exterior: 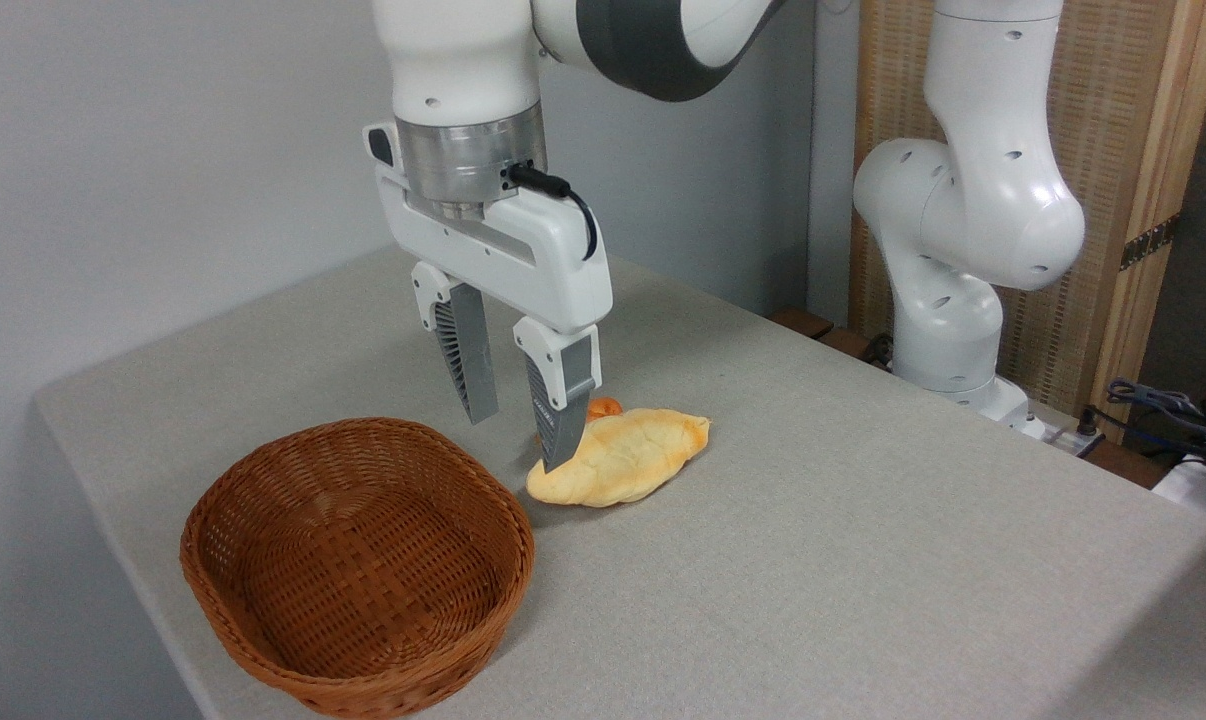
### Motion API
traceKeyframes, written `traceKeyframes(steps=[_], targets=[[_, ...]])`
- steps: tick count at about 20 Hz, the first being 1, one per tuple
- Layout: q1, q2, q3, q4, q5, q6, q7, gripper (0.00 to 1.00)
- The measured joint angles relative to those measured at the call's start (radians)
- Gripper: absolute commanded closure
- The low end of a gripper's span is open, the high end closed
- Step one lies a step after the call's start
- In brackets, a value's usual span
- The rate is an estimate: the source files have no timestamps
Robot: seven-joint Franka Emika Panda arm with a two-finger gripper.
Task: Put bread into the basket
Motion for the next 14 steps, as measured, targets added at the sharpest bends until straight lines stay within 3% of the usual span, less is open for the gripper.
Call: traceKeyframes(steps=[8, 14], targets=[[-0.014, -0.008, 0.0, -0.034, 0.0, -0.042, 0.031, 0.0], [-0.072, -0.016, -0.009, -0.135, 0.0, -0.044, 0.09, 0.0]])
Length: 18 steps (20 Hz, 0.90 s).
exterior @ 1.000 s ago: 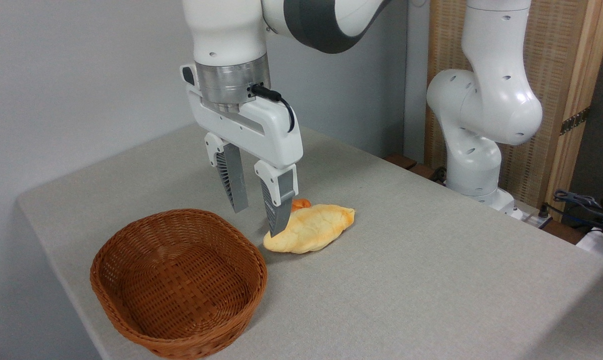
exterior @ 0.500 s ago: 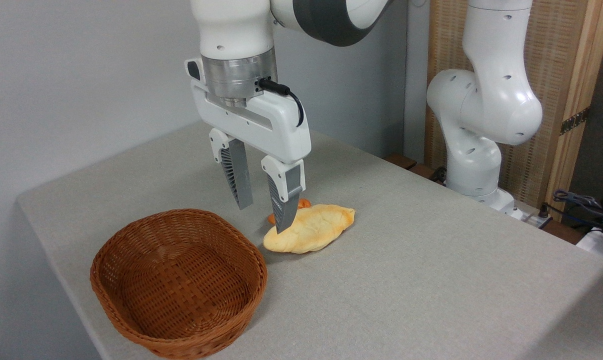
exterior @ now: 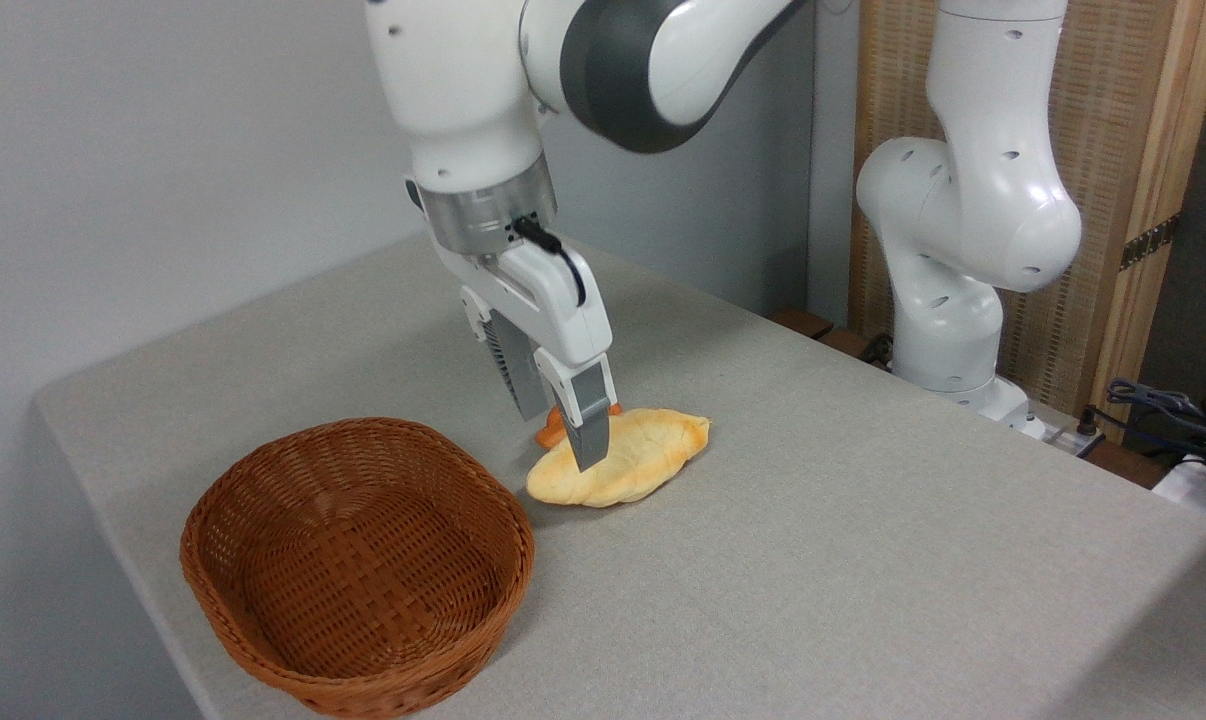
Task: Put bread into the basket
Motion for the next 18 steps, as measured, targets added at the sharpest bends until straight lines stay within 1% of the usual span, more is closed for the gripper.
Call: traceKeyframes(steps=[5, 9, 12, 13, 14, 16, 18], targets=[[-0.038, -0.003, -0.001, -0.083, 0.0, -0.005, 0.004, 0.0], [-0.043, -0.005, 0.0, -0.115, 0.001, -0.005, 0.006, 0.0], [-0.043, -0.005, 0.0, -0.127, 0.037, -0.006, 0.008, 0.02], [-0.043, -0.005, 0.0, -0.132, 0.047, -0.006, 0.009, 0.05], [-0.043, -0.005, 0.0, -0.135, 0.053, -0.006, 0.009, 0.09], [-0.043, -0.005, 0.0, -0.14, 0.057, -0.006, 0.02, 0.3], [-0.043, -0.005, 0.0, -0.146, 0.058, -0.006, 0.028, 0.57]])
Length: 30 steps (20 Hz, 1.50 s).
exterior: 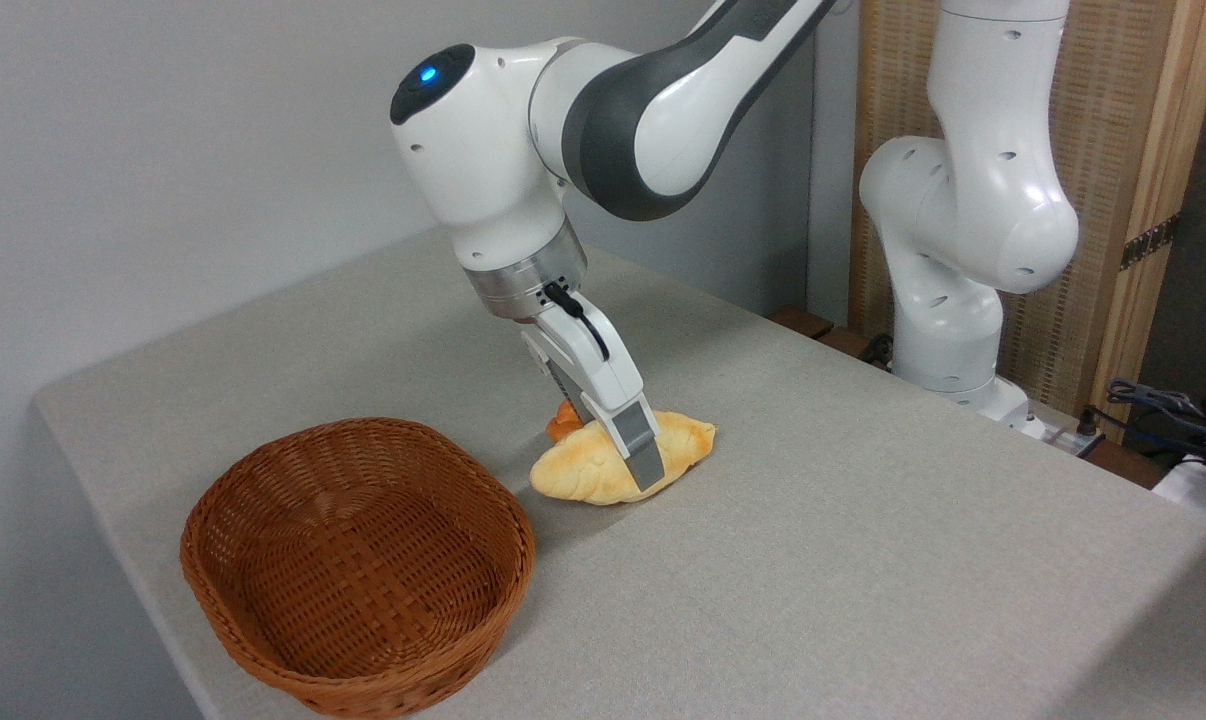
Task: Put bread into the basket
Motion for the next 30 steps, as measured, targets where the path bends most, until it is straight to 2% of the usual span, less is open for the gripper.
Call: traceKeyframes(steps=[1, 3, 4, 22, 28, 30], targets=[[0.0, 0.0, 0.0, -0.002, 0.0, 0.0, 0.004, 0.71], [0.0, 0.0, 0.0, -0.003, 0.0, 0.0, 0.021, 0.86], [0.0, 0.0, 0.0, -0.003, 0.0, 0.0, 0.028, 0.9], [0.001, -0.004, 0.002, -0.005, 0.002, -0.008, 0.032, 0.89], [0.011, -0.04, 0.023, 0.058, 0.003, -0.063, 0.032, 0.84], [0.014, -0.045, 0.033, 0.091, 0.003, -0.063, 0.032, 0.8]])
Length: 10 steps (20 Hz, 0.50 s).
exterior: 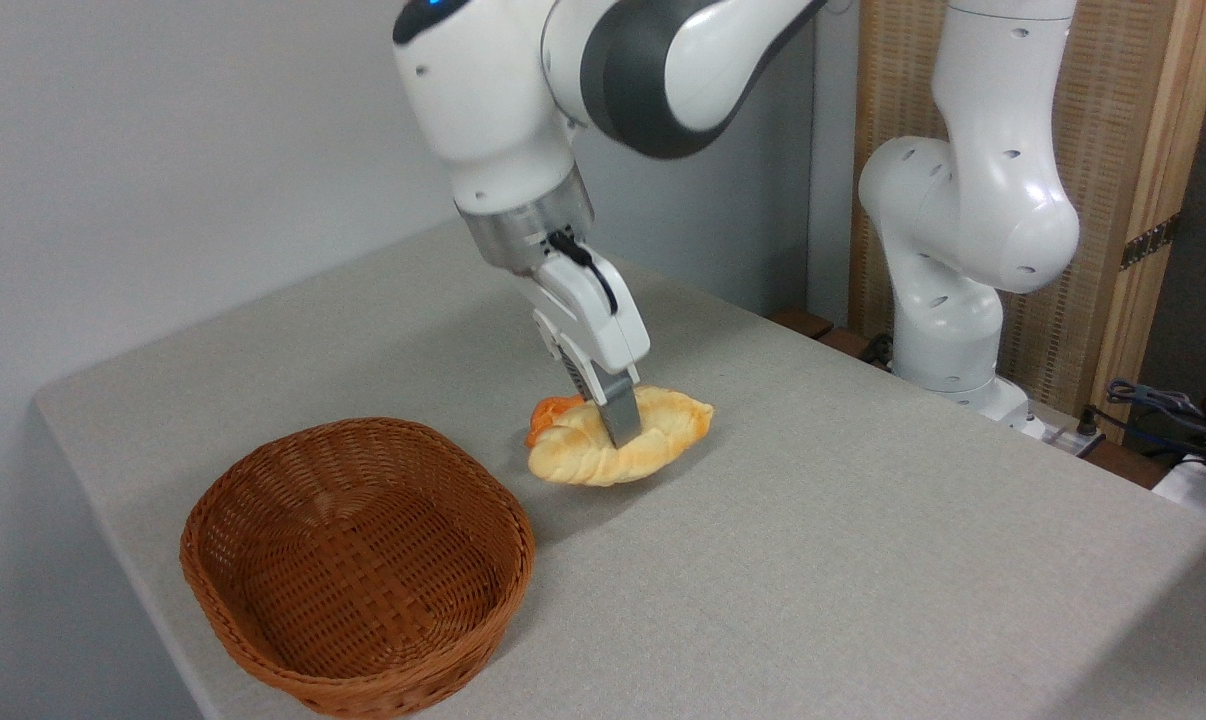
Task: Put bread into the basket
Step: 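Carry the held croissant over the wicker basket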
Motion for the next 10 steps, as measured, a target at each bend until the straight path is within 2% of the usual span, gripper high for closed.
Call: traceKeyframes(steps=[3, 7, 10], targets=[[0.001, 0.0, 0.002, 0.041, 0.0, 0.024, 0.0, 0.8], [0.001, 0.006, 0.002, 0.05, -0.005, 0.165, 0.0, 0.79], [0.001, 0.017, 0.005, 0.05, -0.04, 0.273, -0.002, 0.73]])
